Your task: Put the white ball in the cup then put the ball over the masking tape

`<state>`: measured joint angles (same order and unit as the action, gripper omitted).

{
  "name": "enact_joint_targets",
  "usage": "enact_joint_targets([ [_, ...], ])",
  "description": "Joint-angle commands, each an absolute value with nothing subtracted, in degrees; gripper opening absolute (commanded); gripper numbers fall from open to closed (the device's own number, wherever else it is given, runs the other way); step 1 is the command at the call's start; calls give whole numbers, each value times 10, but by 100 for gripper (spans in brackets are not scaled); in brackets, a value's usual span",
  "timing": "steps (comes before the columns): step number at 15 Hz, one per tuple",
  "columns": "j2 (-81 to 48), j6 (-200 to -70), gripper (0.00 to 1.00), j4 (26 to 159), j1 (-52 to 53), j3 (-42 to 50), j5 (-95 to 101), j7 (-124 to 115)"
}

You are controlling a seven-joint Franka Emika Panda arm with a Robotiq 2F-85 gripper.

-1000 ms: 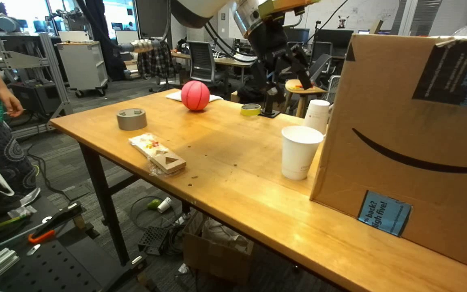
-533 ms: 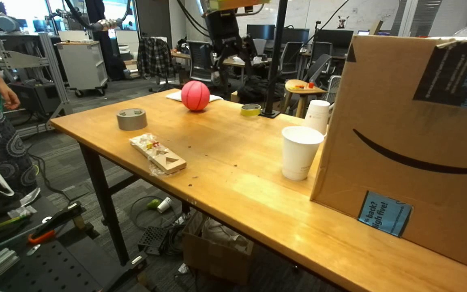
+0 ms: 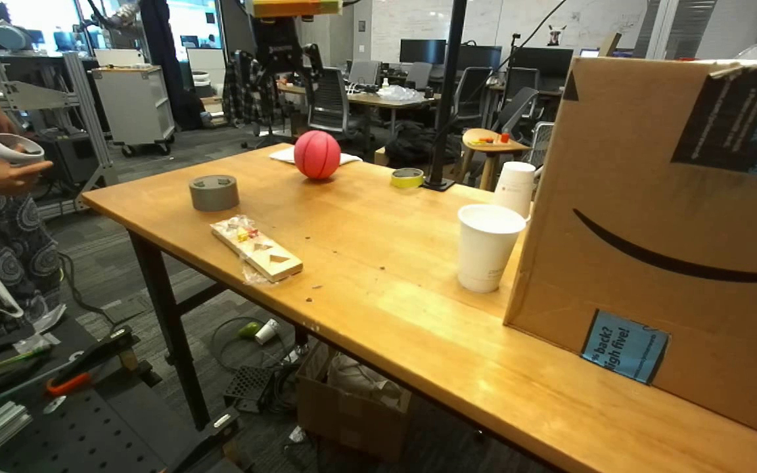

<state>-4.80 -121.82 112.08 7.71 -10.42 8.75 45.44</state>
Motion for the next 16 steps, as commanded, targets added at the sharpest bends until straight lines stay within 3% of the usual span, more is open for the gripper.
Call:
enact_joint_targets([
  [1,-77,-1246,100,1090,112,-130,81,411],
  [16,-358,-1190,100,733,193,-103,333,494],
])
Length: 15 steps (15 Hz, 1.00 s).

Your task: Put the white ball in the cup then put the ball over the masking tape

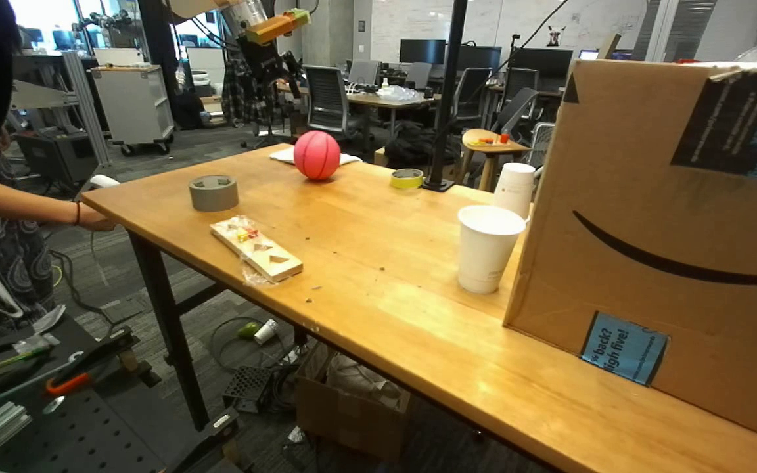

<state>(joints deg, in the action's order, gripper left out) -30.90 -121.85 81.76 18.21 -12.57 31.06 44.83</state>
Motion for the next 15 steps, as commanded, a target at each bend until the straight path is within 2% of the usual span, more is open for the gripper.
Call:
enact_joint_targets([
  [1,-370,-1186,100,716,192,-95,338,505],
  [6,-407,-1153,100,674,189,-74,325,529],
  [15,-408,-1051,100,686,187,-104,228,530],
])
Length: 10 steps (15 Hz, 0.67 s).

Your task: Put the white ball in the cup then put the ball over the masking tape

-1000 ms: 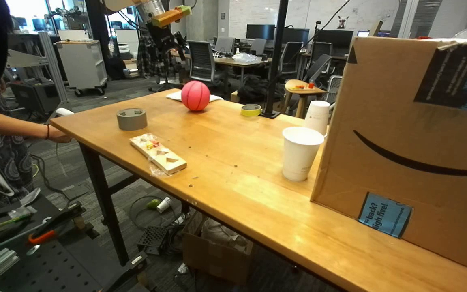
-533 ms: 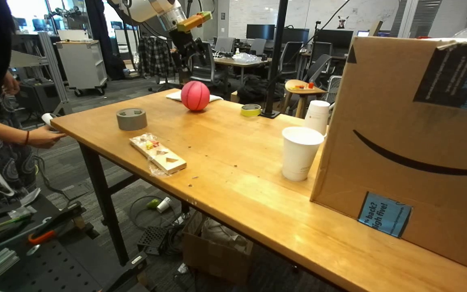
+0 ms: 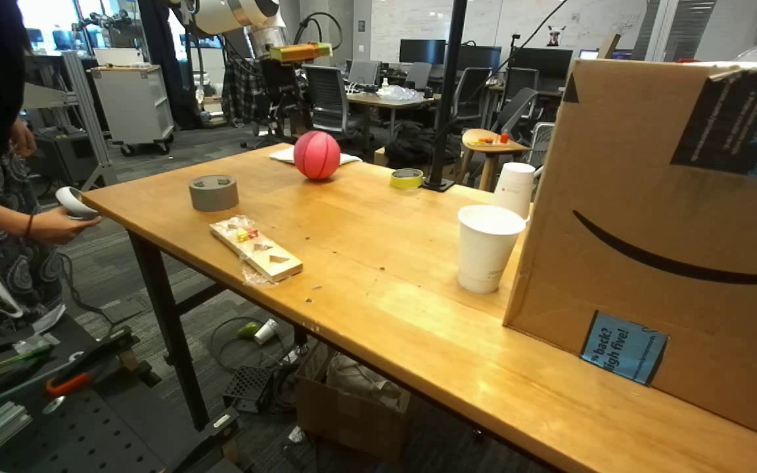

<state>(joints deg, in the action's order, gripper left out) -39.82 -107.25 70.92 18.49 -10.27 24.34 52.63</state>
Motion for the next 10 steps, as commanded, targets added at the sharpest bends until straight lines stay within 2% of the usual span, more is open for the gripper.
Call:
enact_joint_targets([
  [1,-410,-1056,100,682,187,-104,229,532],
  [10,-460,-1066,100,592,204,-103,237,561],
])
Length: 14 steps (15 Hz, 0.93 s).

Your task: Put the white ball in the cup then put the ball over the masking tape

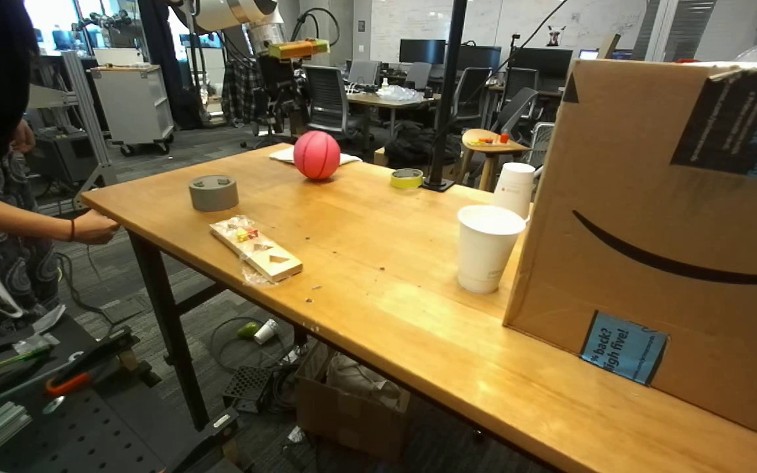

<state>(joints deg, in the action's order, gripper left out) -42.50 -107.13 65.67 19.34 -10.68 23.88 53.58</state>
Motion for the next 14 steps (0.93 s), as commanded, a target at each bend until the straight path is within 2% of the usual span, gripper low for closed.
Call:
enact_joint_targets([
  [1,-468,-1066,100,580,206,-101,238,566],
  [12,-548,-1053,100,480,207,-48,249,610],
  [13,-550,-1052,92,479,205,-49,253,609],
  [14,-552,-1051,74,476,205,-47,252,610],
])
